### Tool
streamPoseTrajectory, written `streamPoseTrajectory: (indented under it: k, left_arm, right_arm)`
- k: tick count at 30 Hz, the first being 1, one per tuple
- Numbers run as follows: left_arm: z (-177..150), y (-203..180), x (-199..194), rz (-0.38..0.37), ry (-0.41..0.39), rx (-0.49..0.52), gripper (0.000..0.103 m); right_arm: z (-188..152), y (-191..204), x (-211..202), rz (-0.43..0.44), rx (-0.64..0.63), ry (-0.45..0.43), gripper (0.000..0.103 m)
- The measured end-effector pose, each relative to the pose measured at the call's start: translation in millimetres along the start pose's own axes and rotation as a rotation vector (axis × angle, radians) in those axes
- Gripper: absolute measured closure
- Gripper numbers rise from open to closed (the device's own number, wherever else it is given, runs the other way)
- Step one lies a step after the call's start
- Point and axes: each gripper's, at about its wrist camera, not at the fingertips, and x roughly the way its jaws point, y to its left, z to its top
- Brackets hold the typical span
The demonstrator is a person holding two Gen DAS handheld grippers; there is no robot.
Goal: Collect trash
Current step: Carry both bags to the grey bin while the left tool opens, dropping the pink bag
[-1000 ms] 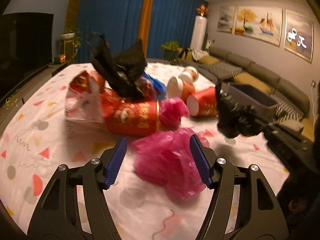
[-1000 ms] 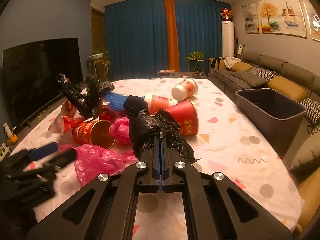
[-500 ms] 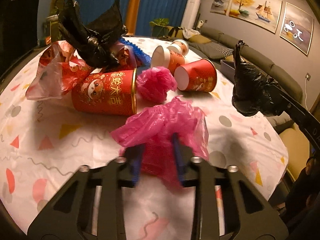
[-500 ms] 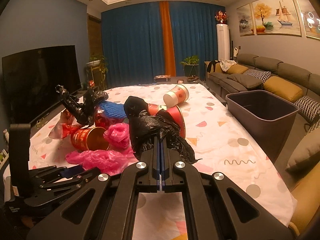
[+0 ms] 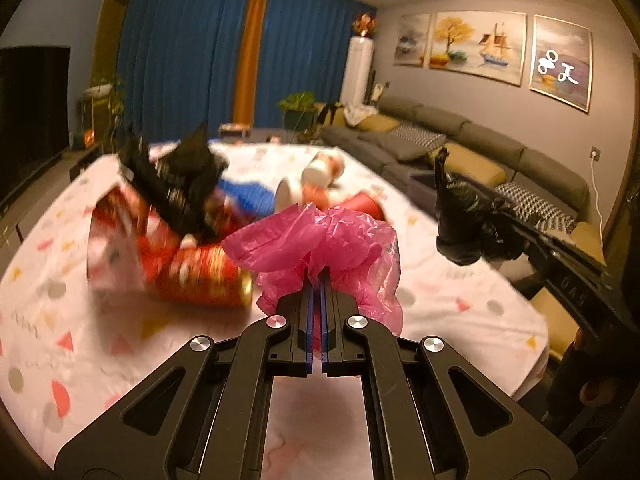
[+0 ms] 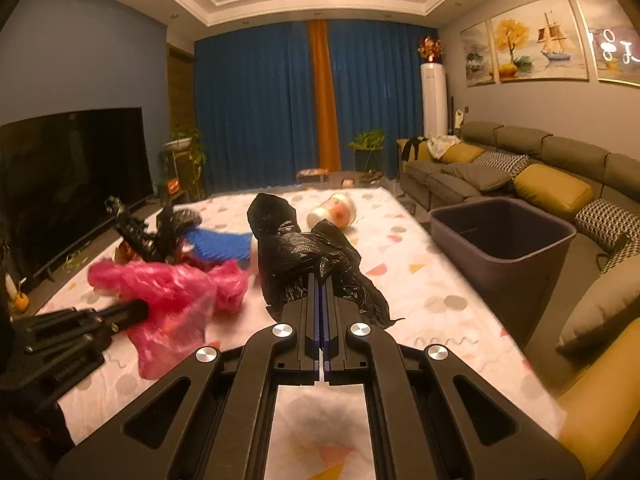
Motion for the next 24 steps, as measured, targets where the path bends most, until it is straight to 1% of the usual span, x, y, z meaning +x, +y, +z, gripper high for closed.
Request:
streamPoseTrajectory:
  k: [5, 9, 13, 16, 20, 24]
  left_arm:
    - [32.7, -25.3, 6.2, -0.038, -0.059, 0.036, 0.102]
    - [61.7, -59.3, 27.3, -0.077, -0.106, 0.088, 0.102]
    - [92.0, -98.6, 60.3, -0.126, -0.142, 0.118, 0.102]
    - [108.9, -123.7, 88.7, -0.166, -0.149, 0.129, 0.102]
    - [125.8, -153.8, 128.7, -0.21, -0.147, 0.145, 0.102]
    - [133.8, -176.0, 163.9, -0.226, -0.134, 0.159, 0.102]
  right_arm:
    - [16.6, -23.6, -8.7, -0.074, -0.005, -0.071, 0.101]
    - [34.0, -55.9, -8.7, -0.172, 0.001, -0.131, 0.101]
    - [54.6, -99.9, -0.3, -0.267, 0.033, -0.179, 0.101]
    - [66.2, -125.3, 8.1, -0.308, 0.051, -0.208, 0.101]
    - [73.4, -151.4, 21.9, -0.342, 0.072, -0.223, 0.101]
    - [75.8, -166.7, 36.5, -0.365, 0.08, -0.23, 0.101]
